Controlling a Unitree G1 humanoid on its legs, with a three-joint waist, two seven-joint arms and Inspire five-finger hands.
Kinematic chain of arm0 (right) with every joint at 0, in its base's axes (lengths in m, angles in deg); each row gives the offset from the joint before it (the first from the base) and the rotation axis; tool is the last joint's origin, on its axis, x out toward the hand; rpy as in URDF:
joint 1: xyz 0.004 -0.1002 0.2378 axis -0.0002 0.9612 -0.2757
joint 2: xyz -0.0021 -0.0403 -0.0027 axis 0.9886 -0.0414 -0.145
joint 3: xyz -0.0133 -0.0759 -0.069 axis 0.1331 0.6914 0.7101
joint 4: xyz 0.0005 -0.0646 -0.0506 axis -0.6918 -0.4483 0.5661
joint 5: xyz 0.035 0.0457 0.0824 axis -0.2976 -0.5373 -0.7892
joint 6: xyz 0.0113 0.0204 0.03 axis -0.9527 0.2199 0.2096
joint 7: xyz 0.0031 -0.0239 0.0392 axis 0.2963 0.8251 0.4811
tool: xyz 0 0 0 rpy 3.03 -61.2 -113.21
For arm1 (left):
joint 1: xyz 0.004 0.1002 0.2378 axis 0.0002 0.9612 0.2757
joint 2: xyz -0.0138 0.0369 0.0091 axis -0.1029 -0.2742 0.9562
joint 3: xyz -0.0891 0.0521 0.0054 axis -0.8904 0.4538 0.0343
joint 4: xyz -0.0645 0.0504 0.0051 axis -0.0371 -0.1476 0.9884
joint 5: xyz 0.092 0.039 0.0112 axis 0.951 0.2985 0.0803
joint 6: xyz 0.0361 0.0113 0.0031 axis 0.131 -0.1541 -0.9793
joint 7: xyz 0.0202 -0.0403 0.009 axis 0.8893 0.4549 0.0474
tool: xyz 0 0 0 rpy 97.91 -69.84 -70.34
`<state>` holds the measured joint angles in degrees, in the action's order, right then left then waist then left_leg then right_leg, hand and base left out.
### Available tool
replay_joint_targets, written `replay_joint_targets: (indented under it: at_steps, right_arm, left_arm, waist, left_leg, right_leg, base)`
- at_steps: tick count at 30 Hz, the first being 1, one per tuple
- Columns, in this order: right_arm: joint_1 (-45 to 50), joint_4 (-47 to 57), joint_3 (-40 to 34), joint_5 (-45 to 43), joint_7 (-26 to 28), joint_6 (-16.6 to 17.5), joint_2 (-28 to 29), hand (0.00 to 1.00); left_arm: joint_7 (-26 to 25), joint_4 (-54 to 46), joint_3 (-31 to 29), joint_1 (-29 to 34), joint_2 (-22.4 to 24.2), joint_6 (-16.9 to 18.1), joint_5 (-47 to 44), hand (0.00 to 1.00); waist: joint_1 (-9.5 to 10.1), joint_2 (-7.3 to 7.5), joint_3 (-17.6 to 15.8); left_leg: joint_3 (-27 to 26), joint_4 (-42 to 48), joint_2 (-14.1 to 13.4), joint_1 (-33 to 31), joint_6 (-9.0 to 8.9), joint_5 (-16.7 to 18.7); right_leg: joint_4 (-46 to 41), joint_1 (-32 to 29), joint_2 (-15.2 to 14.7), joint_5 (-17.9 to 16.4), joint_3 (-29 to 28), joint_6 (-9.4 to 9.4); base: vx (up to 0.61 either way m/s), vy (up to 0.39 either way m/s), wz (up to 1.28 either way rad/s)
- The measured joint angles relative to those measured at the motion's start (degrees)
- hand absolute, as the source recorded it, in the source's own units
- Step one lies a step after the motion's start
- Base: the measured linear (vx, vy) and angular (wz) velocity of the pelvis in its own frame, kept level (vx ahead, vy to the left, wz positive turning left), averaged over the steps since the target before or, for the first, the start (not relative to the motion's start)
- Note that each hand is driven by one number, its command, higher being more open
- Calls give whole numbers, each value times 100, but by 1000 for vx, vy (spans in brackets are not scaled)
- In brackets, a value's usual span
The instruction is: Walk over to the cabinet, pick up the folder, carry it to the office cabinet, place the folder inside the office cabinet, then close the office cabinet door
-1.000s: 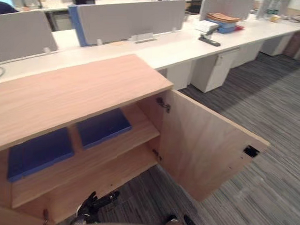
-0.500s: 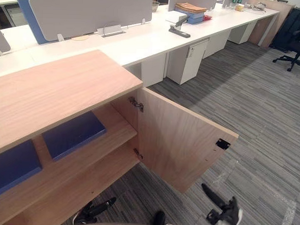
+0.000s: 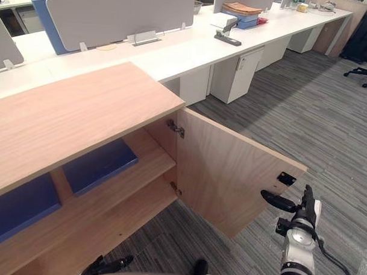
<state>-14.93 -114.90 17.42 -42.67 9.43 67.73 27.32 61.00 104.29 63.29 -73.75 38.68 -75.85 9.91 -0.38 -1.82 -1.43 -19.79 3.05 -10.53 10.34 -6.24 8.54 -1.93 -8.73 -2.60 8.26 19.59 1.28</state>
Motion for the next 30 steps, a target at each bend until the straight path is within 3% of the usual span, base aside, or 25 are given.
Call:
replay_joint_targets:
  at_steps: [6, 12, 18, 24, 28, 30]
  right_arm:
    - [-288, -1, 837, -24, 226, 97, -172, 100]
    - [-365, -7, 2022, -242, 673, 167, -699, 100]
    - [-243, 537, 3631, -241, 1802, 207, -1752, 100]
    - [-101, 1355, 4804, -227, 2696, 258, -2027, 100]
    - [-30, 2654, 6226, -2, 3443, 323, -2985, 100]
    - [64, 3261, 6562, -44, 3891, 356, -3341, 100]
  left_arm:
    - [82, 144, 8, -7, 16, -83, 0, 100]
    - [93, 189, 20, 28, 17, -115, 0, 100]
    - [315, 314, 231, -89, -78, -117, 143, 100]
    - [323, 426, 232, -357, -222, -110, 291, 100]
    - [319, 476, 220, -494, -275, -108, 371, 100]
    - [326, 477, 216, -511, -276, -107, 453, 100]
  waist:
    - [-10, -10, -88]
    - [-98, -52, -176]
    - [-291, -50, -241]
    - [-354, 83, -324]
    - [-400, 188, -374]
    - [-391, 239, -399]
  left_leg:
    - [32, 38, 72, -75, 24, 132]
    - [-51, 111, 79, -85, -19, 188]
    - [-467, 149, 36, -3, -69, 189]
    - [-775, 149, 66, 69, -129, 229]
    - [-790, 161, 50, 40, -121, 267]
    - [-787, 170, 47, 18, -118, 268]
  right_leg:
    - [685, 180, 143, 394, -434, -97]
    - [701, 109, 174, 449, -689, -91]
    - [699, -51, 369, 527, -1116, -2]
    - [702, -266, 549, 662, -1631, 16]
    - [702, -307, 581, 687, -1641, 1]
    - [702, -326, 586, 749, -1641, 49]
  base:
    - [-134, -7, -6]
    - [-81, 32, -14]
    - [-16, 30, -40]
    - [-42, 29, -51]
    - [-59, 8, -6]
    - [-31, 7, 2]
